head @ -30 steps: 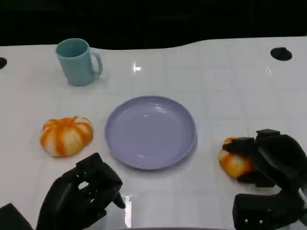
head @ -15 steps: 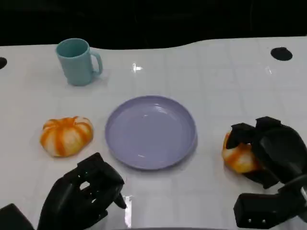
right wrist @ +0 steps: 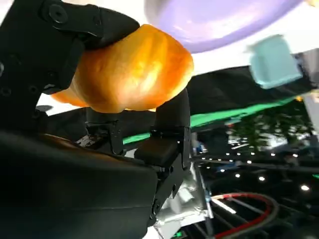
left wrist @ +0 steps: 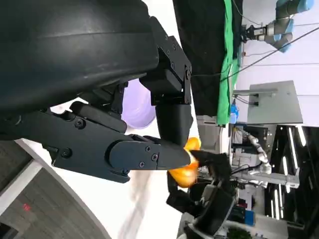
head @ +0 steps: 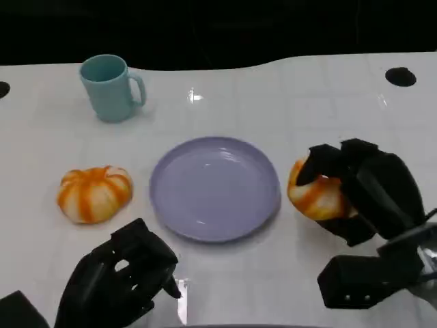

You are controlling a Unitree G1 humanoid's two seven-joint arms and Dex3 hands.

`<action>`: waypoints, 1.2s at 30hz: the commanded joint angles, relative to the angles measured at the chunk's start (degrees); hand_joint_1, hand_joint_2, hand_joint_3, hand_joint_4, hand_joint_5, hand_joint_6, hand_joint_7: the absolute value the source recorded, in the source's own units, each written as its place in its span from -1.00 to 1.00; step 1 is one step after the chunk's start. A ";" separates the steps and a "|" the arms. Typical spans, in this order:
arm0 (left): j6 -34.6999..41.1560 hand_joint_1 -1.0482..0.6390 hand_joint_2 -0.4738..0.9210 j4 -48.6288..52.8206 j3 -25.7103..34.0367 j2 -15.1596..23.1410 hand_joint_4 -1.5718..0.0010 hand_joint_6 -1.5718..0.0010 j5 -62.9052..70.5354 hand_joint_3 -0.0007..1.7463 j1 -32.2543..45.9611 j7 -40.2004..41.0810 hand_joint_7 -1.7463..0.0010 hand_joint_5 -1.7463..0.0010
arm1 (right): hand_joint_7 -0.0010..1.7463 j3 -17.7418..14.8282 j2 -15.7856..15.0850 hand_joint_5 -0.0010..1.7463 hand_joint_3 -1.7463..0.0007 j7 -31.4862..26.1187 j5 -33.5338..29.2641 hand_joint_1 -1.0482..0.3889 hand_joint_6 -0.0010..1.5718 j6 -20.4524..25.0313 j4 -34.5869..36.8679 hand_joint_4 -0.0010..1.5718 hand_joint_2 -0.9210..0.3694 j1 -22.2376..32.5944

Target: Grasp the bread from the table and place it into the plate.

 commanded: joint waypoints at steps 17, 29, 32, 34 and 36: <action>-0.99 -0.39 1.00 -0.44 -0.42 0.09 0.23 0.31 0.69 -0.60 0.92 0.18 -0.71 -1.00 | 1.00 1.81 15.20 1.00 -0.71 6.86 4.73 0.20 -0.05 -1.71 20.98 0.25 0.10 -18.70; -0.42 -0.40 1.00 -1.26 -0.73 0.18 0.23 0.31 0.66 -0.60 1.32 0.38 -0.70 -1.00 | -0.55 2.58 18.49 -0.03 0.26 15.36 7.11 0.05 -0.18 0.33 33.03 -0.36 -0.60 -26.02; -0.68 -0.40 1.00 -1.23 -0.80 0.26 0.24 0.31 0.65 -0.59 1.29 0.11 -0.69 -1.00 | -0.92 4.43 17.46 -0.56 0.69 18.16 5.87 -0.16 -0.36 1.32 32.06 -0.56 -0.93 -26.37; -0.96 -0.40 1.00 -1.14 -0.81 0.29 0.24 0.31 0.67 -0.59 1.26 -0.04 -0.69 -1.00 | -0.98 5.21 16.83 -0.66 0.72 20.47 5.56 -0.27 -0.45 2.11 31.03 -0.69 -0.98 -26.26; -1.05 -0.40 1.00 -1.06 -0.81 0.28 0.24 0.31 0.56 -0.59 1.18 -0.17 -0.69 -1.00 | -0.99 5.73 16.28 -0.70 0.71 22.74 5.52 -0.37 -0.53 2.72 30.03 -0.80 -1.00 -26.08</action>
